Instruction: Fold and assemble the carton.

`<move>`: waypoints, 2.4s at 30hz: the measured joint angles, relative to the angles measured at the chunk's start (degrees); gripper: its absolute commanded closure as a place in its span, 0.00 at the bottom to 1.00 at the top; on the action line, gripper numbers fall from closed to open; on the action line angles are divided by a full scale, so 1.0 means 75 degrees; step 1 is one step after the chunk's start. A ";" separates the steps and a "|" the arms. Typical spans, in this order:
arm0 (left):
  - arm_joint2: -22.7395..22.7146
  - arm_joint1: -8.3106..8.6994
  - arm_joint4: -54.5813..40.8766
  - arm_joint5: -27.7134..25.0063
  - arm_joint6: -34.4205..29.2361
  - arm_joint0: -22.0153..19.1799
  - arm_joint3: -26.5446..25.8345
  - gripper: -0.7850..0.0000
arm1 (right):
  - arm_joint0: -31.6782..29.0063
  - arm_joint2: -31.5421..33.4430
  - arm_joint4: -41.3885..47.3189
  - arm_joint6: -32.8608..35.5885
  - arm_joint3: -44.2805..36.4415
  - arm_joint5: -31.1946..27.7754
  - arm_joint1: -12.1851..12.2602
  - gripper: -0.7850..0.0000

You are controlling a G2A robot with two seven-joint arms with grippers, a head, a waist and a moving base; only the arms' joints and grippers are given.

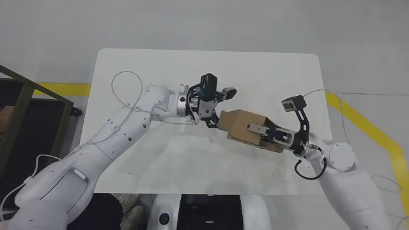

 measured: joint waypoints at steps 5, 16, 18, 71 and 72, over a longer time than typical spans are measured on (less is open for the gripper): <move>-0.0032 0.0028 0.0046 0.0000 0.0090 -0.0003 0.0010 0.00 | 0.0027 0.0071 -0.0038 -0.0143 0.0172 0.0024 0.0003 1.00; -0.0770 0.0414 0.0093 0.0000 0.0553 0.0454 -0.0084 0.00 | -0.0047 0.0340 -0.0191 -0.0635 0.0538 -0.0071 0.0015 1.00; -0.0956 0.0513 0.0006 0.0000 0.0650 0.0603 -0.0161 0.00 | -0.0072 0.0349 -0.0459 -0.0872 0.0525 0.0019 0.0015 1.00; -0.1885 0.0448 0.0340 0.1346 -0.0926 0.1254 -0.1335 0.00 | -0.0239 0.0013 -0.0683 -0.0829 -0.0467 0.0018 -0.0007 1.00; -0.1879 0.0441 0.0340 0.1324 -0.0935 0.1254 -0.1322 0.00 | -0.0231 0.0002 -0.0650 -0.0812 -0.0458 0.0004 -0.0009 1.00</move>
